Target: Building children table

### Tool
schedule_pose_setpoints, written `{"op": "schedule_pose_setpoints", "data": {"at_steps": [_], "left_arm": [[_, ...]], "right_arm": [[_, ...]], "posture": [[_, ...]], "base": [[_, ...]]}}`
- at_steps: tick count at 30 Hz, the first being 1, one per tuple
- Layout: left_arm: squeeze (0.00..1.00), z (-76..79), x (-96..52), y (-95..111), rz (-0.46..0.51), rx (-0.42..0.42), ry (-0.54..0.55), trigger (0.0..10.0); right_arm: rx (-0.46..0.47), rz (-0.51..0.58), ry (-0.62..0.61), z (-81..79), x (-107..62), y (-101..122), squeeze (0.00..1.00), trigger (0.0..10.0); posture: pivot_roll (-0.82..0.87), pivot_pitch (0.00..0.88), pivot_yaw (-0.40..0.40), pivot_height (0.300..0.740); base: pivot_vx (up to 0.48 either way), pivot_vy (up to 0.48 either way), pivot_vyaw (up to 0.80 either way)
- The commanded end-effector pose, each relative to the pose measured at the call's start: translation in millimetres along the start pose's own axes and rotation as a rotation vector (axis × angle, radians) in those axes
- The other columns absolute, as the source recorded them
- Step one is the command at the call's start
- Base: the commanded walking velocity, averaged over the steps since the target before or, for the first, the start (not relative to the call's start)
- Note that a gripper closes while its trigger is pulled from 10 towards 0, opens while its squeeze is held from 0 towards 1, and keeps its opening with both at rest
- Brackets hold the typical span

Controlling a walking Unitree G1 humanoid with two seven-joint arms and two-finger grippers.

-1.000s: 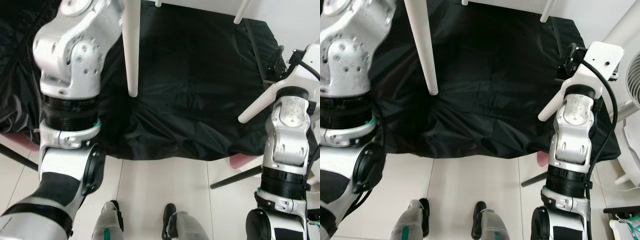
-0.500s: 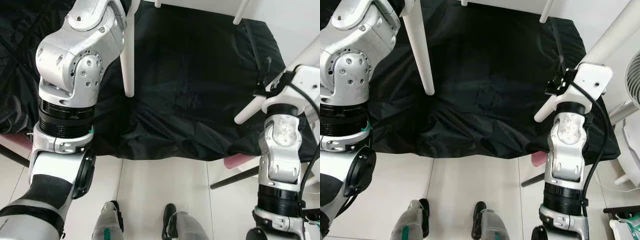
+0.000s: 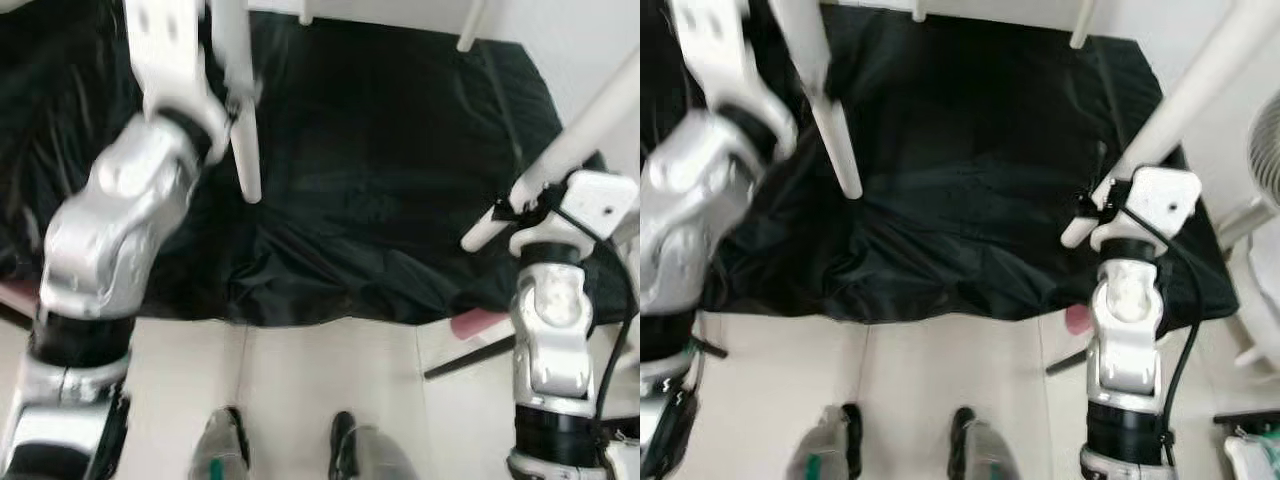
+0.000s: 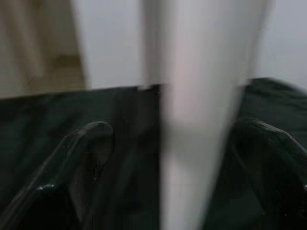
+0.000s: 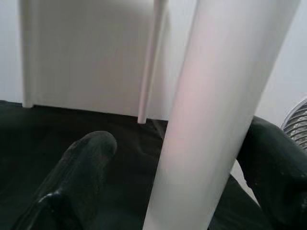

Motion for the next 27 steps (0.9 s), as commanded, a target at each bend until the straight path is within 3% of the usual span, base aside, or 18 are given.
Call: {"op": "schedule_pose_setpoints", "data": {"at_steps": [1, 19, 25, 27], "left_arm": [[0.0, -2.4, -7.7, 26.8, 0.094, 0.059, 0.001, 10.0], [0.0, -2.4, -35.2, 7.2, 0.035, 0.085, -0.009, 10.0], [0.0, 4.3, -44.0, -8.0, -0.005, 0.076, -0.033, 10.0], [0.0, 7.4, -49.2, -17.3, -0.028, 0.052, -0.043, 10.0]], "right_arm": [[-0.003, 0.01, 0.026, -3.2, -0.9, 0.0, 0.0, 10.0], [0.0, 0.015, 0.096, -14.8, 0.3, -4.7, 0.0, 10.0], [0.008, 0.04, 0.095, -12.7, -9.2, -2.4, 0.0, 10.0], [0.07, 0.075, 0.123, -16.4, -18.3, 5.8, 0.0, 10.0]], "posture": [[0.14, 0.259, -0.054, 0.74], [0.16, 0.252, -0.086, 0.74], [0.15, 0.248, -0.085, 0.74], [0.14, 0.249, -0.061, 0.74]], "base": [[0.0, 0.0, 0.0], [0.0, 0.0, 0.0], [0.0, 0.0, 0.0], [0.0, 0.0, 0.0]]}}
Point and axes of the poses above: a point about 5 cm out from each wrist's last joint towards the gripper, its own x axis pointing out of the wrist towards the gripper, its own y axis along the axis of the wrist's last joint, z = x × y, the point moved 6 cm from there along x, pointing out of the wrist towards the gripper, and after that the axes turned 8 degrees about x, right-handed, at the moved point
